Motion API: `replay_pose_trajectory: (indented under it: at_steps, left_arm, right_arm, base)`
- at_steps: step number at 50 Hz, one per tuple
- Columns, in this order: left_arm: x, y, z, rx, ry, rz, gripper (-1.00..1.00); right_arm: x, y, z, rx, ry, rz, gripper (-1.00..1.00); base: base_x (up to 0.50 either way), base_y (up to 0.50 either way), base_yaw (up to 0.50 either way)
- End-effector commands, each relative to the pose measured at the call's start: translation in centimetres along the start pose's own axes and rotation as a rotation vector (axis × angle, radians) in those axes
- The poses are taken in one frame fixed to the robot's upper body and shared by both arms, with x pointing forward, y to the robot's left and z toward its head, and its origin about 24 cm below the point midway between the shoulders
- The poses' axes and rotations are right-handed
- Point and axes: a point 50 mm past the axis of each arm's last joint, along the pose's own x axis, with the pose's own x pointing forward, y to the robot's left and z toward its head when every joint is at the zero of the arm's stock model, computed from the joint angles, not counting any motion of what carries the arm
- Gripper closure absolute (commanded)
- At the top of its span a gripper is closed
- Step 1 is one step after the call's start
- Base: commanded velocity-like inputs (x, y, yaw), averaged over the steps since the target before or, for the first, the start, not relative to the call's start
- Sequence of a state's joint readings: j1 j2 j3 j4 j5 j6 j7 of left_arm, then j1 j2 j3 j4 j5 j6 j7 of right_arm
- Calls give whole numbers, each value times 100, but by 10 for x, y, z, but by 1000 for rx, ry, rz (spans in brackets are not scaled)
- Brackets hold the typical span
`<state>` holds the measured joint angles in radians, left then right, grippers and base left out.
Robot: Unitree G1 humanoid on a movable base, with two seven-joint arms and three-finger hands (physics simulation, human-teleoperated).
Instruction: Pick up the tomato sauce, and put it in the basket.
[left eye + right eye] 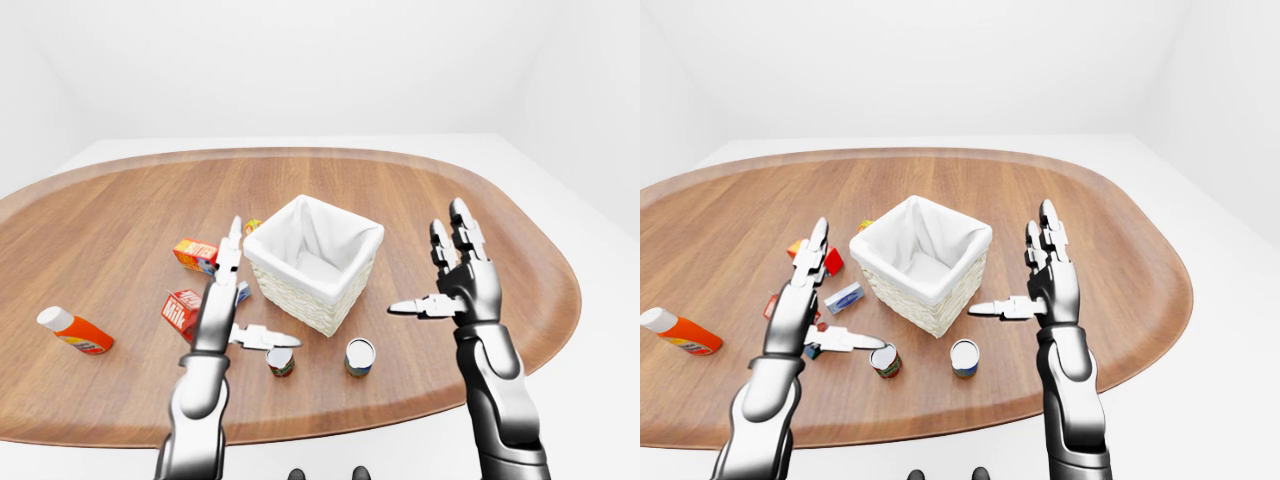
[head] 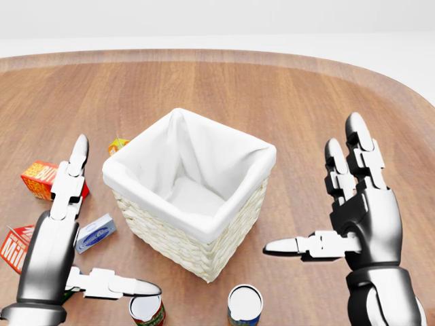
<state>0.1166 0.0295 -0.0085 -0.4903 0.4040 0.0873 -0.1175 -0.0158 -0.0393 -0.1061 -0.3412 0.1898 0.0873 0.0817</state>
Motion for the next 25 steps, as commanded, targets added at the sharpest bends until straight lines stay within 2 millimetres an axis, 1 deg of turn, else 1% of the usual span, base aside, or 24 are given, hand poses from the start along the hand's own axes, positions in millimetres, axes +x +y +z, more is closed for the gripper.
replay_pose_trajectory:
  at_steps: [1,21,25]
  left_arm:
    - [-3,-5,-5,30,30,-16,-100]
    - [-5,-9,-8,51,50,-15,-100]
    - [-7,-7,-8,54,52,-8,-100]
  right_arm:
    - [1,0,-1,1,2,-2,-100]
    - [4,-2,1,1,-7,-10,-100]
    - [4,-2,2,2,-9,-10,-100]
  base:
    - [0,0,0]
    - [0,0,0]
    - [0,0,0]
